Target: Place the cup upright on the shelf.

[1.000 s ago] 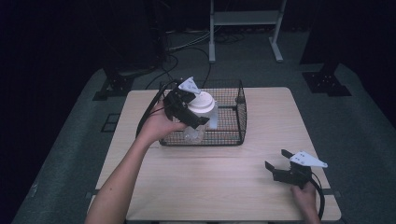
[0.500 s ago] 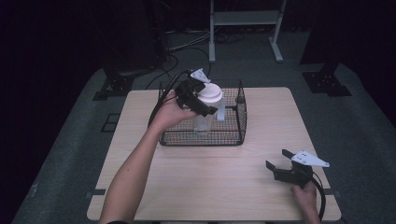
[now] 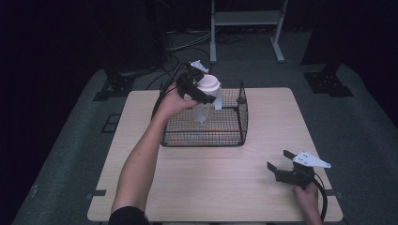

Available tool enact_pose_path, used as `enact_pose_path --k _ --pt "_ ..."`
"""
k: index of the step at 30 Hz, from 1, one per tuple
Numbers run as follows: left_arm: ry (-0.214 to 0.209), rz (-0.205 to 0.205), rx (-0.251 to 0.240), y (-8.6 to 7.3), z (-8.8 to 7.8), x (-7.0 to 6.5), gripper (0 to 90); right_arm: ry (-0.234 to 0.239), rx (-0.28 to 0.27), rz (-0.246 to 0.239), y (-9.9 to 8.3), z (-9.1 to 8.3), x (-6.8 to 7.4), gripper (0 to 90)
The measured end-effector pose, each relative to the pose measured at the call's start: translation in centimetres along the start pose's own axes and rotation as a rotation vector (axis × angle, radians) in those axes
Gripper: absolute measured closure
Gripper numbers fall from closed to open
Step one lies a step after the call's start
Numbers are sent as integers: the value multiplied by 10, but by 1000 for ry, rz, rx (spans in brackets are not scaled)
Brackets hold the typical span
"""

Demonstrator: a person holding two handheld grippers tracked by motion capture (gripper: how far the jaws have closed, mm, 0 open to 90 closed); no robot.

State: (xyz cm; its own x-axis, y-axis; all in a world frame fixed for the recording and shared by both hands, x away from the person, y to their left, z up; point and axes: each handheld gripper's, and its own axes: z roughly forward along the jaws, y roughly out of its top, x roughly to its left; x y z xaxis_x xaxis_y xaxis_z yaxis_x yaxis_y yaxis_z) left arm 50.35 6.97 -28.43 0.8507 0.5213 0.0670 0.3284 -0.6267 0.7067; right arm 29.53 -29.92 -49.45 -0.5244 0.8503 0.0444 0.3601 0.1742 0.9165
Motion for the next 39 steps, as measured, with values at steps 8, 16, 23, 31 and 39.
enact_pose_path --k 8,16,23,31,39 --pt "28 -35 20 -3 10 15 64 -8 -6 -1 0 0 -1 135" --pt "40 -42 47 0 21 17 64 1 -15 13 0 -2 -2 135" --pt "48 -52 50 1 29 18 64 6 -24 17 0 -2 -3 135" --pt "51 -56 89 -8 50 20 64 17 -37 34 -1 -4 -5 135" --pt "45 -103 106 -23 66 26 64 21 -42 35 0 -4 -5 135"
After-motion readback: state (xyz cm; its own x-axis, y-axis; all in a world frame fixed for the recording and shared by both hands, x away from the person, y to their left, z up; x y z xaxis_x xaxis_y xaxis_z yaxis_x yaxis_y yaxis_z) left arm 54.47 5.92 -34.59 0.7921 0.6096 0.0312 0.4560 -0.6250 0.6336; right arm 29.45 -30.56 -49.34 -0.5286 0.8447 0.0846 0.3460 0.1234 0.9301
